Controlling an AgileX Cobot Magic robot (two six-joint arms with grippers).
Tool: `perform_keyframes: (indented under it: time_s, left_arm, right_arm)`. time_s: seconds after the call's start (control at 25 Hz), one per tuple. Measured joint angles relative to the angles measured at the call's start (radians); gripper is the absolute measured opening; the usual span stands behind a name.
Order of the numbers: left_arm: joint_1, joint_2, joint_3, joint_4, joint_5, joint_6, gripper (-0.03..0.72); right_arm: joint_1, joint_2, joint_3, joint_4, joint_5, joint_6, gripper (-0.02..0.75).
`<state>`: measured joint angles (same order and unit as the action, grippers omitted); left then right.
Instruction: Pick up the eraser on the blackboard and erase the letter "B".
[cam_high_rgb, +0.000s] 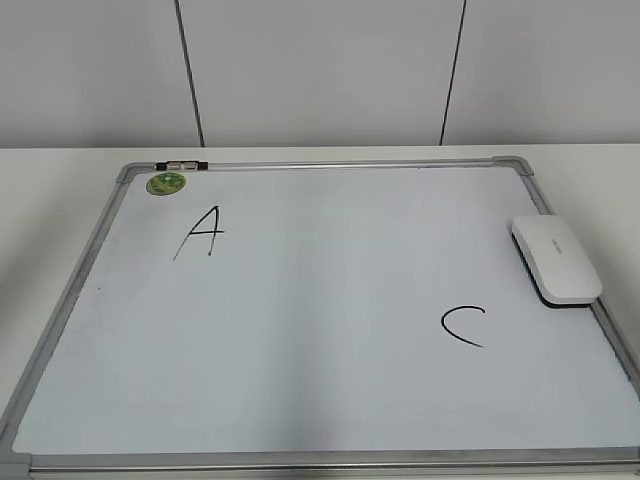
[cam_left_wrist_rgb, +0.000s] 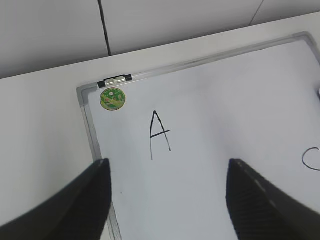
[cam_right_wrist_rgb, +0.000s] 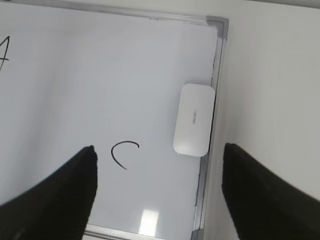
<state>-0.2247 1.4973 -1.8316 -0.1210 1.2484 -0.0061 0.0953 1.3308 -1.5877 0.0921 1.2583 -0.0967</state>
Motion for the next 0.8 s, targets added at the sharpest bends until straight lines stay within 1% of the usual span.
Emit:
perform_keyframes:
  time_s: [0.08,0.24,0.6,0.8]
  left_arm:
    - [-0.011,-0.065,0.038,0.002,0.002,-0.007,0.522]
    - [-0.013,-0.204,0.173,0.03,0.011,-0.011,0.522]
    - [-0.013,-0.572,0.598,0.055,0.017,-0.011,0.522]
    - [-0.013,-0.799,0.791,0.071,0.019,-0.011,0.522]
  right_arm:
    - [0.0,-0.041,0.057,0.0,0.0,0.0,0.595]
    - [0.0,-0.153,0.164,0.0,0.002,0.0,0.595]
    - [0.0,-0.452,0.358,0.0,0.004,0.013,0.595]
    - [0.0,-0.641,0.471,0.0,0.004,0.015,0.594]
